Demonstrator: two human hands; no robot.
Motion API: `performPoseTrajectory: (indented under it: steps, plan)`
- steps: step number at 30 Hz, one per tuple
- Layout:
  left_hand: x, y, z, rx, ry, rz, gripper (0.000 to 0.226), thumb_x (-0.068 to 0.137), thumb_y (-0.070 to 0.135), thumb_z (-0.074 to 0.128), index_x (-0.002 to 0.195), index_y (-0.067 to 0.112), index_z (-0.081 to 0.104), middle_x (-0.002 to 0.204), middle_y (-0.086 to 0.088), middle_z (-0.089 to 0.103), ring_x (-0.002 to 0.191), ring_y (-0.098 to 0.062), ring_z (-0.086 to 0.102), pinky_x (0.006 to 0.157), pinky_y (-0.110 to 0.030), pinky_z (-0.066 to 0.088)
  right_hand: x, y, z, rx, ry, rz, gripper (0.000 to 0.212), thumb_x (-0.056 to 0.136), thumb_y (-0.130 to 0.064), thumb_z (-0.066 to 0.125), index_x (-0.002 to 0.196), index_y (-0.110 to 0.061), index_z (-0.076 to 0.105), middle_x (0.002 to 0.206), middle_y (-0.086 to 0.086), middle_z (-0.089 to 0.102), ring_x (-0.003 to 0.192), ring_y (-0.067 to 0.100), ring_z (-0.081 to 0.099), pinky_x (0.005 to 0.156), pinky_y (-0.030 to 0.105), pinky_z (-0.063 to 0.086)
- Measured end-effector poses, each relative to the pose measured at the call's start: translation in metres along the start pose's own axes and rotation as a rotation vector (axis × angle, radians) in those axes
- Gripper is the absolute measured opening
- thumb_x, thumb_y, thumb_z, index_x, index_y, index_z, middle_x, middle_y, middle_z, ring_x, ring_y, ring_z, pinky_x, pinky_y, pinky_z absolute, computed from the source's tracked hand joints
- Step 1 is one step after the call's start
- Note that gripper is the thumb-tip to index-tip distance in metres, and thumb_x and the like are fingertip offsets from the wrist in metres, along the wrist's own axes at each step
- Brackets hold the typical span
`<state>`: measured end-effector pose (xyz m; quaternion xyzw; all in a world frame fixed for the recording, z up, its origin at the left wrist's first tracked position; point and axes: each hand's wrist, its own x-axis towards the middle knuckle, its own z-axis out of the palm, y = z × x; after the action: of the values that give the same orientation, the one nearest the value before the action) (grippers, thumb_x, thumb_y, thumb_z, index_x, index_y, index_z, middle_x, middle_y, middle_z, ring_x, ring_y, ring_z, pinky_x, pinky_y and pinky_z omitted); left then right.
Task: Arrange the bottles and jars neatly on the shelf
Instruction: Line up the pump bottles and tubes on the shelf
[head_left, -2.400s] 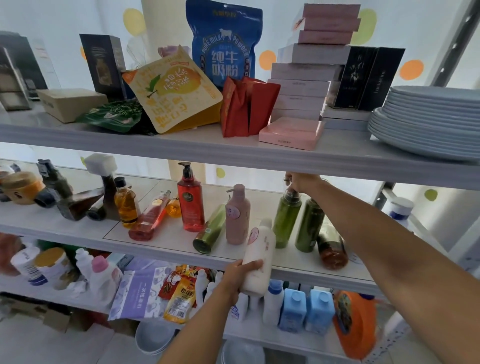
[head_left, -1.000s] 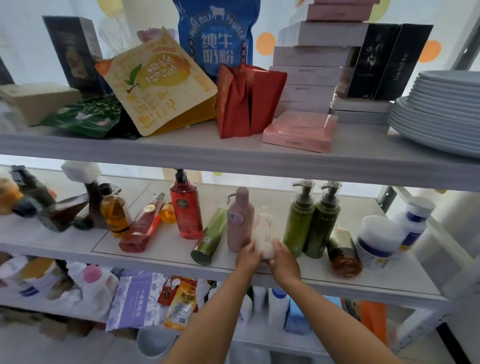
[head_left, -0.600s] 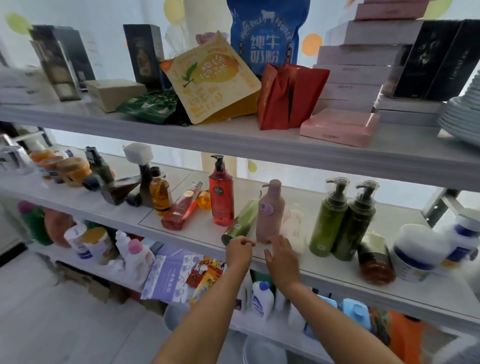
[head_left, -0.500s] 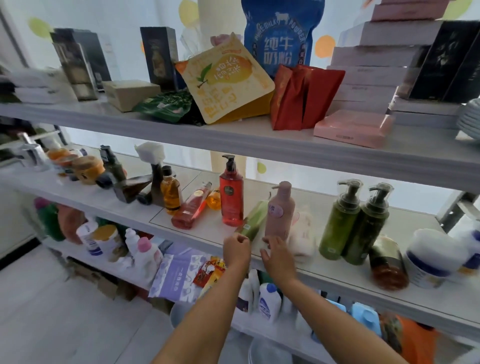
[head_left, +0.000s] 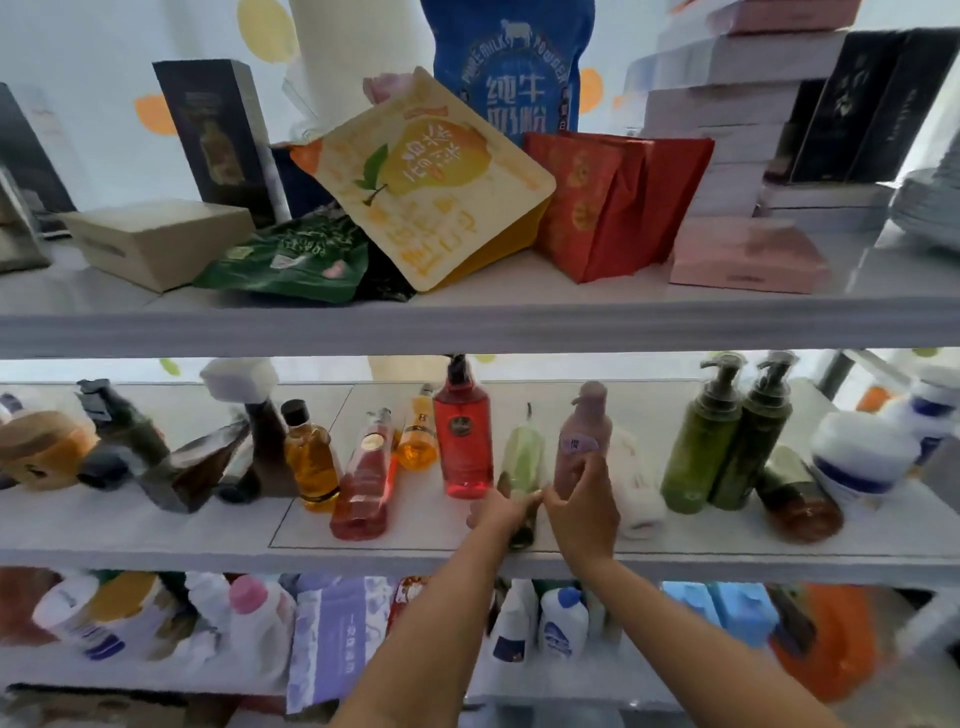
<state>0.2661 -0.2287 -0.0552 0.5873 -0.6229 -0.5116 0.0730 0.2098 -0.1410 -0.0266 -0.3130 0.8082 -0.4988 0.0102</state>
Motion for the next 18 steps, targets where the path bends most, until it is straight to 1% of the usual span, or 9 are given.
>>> performPoseTrajectory:
  steps: [3, 4, 5, 7, 8, 9, 11, 14, 18]
  plan:
    - [0.004, 0.004, 0.004, 0.174, 0.043, 0.016, 0.096, 0.076, 0.056, 0.069, 0.146, 0.009, 0.024, 0.146, -0.019, 0.035, 0.134, -0.036, 0.036, 0.11, -0.04, 0.034, 0.016, 0.002, -0.015, -0.025, 0.19, 0.006, 0.063, 0.069, -0.021, 0.079, 0.116, 0.0, 0.042, 0.113, 0.015, 0.045, 0.099, 0.025, 0.05, 0.066, 0.027, 0.045]
    - [0.005, 0.005, 0.005, 0.202, 0.048, 0.012, 0.093, 0.078, 0.053, 0.069, 0.146, 0.008, 0.023, 0.146, -0.019, 0.034, 0.134, -0.035, 0.035, 0.109, -0.04, 0.034, 0.025, 0.003, -0.019, -0.038, 0.191, 0.003, 0.073, 0.066, -0.022, 0.081, 0.123, 0.0, 0.04, 0.121, 0.017, 0.041, 0.109, 0.027, 0.045, 0.072, 0.028, 0.047]
    - [0.007, 0.005, 0.006, 0.218, 0.049, 0.013, 0.092, 0.08, 0.05, 0.069, 0.146, 0.007, 0.022, 0.145, -0.019, 0.033, 0.133, -0.035, 0.035, 0.109, -0.04, 0.035, 0.034, 0.004, -0.023, -0.041, 0.134, 0.016, 0.084, 0.065, -0.023, 0.082, 0.131, -0.003, 0.034, 0.129, 0.017, 0.036, 0.118, 0.028, 0.039, 0.081, 0.028, 0.045]
    - [0.007, 0.006, 0.008, 0.227, 0.061, 0.023, 0.09, 0.081, 0.047, 0.068, 0.145, 0.005, 0.021, 0.144, -0.018, 0.032, 0.132, -0.034, 0.035, 0.108, -0.04, 0.035, 0.053, 0.007, -0.027, -0.025, -0.089, 0.086, 0.105, 0.065, -0.022, 0.083, 0.144, -0.011, 0.015, 0.141, 0.014, 0.027, 0.13, 0.028, 0.029, 0.099, 0.035, 0.037]
    - [0.007, 0.006, 0.008, 0.231, 0.06, 0.025, 0.089, 0.082, 0.047, 0.068, 0.145, 0.005, 0.02, 0.144, -0.018, 0.032, 0.131, -0.034, 0.035, 0.108, -0.04, 0.034, 0.062, 0.009, -0.029, -0.021, -0.201, 0.117, 0.11, 0.064, -0.021, 0.083, 0.146, -0.016, 0.009, 0.145, 0.012, 0.026, 0.132, 0.03, 0.029, 0.106, 0.04, 0.034]
    - [0.007, 0.006, 0.008, 0.231, 0.061, 0.027, 0.089, 0.082, 0.047, 0.068, 0.144, 0.005, 0.02, 0.144, -0.018, 0.033, 0.131, -0.034, 0.036, 0.108, -0.04, 0.034, 0.069, 0.01, -0.03, -0.018, -0.288, 0.128, 0.112, 0.063, -0.02, 0.083, 0.146, -0.021, 0.007, 0.145, 0.01, 0.028, 0.132, 0.031, 0.032, 0.108, 0.044, 0.035]
    - [0.008, 0.006, 0.008, 0.232, 0.062, 0.026, 0.088, 0.081, 0.049, 0.068, 0.143, 0.006, 0.023, 0.142, -0.018, 0.035, 0.129, -0.033, 0.038, 0.107, -0.04, 0.036, 0.078, 0.012, -0.03, 0.006, -0.376, 0.124, 0.103, 0.062, -0.019, 0.082, 0.14, -0.025, 0.016, 0.136, 0.006, 0.039, 0.124, 0.031, 0.043, 0.102, 0.048, 0.042]
    - [0.009, 0.002, 0.006, 0.225, 0.055, 0.023, 0.089, 0.077, 0.054, 0.069, 0.141, 0.007, 0.029, 0.136, -0.017, 0.043, 0.124, -0.032, 0.046, 0.105, -0.04, 0.041, 0.081, 0.011, -0.031, 0.034, -0.39, 0.135, 0.082, 0.064, -0.017, 0.079, 0.128, -0.022, 0.028, 0.117, 0.001, 0.047, 0.109, 0.026, 0.052, 0.09, 0.042, 0.05]
    - [0.005, 0.003, 0.007, 0.234, 0.05, 0.02, 0.092, 0.078, 0.055, 0.067, 0.146, 0.012, 0.022, 0.136, -0.017, 0.041, 0.124, -0.033, 0.045, 0.105, -0.041, 0.041, 0.083, 0.013, -0.033, -0.004, -0.385, 0.086, 0.075, 0.067, -0.021, 0.079, 0.123, -0.02, 0.03, 0.114, -0.001, 0.047, 0.101, 0.021, 0.052, 0.082, 0.035, 0.048]
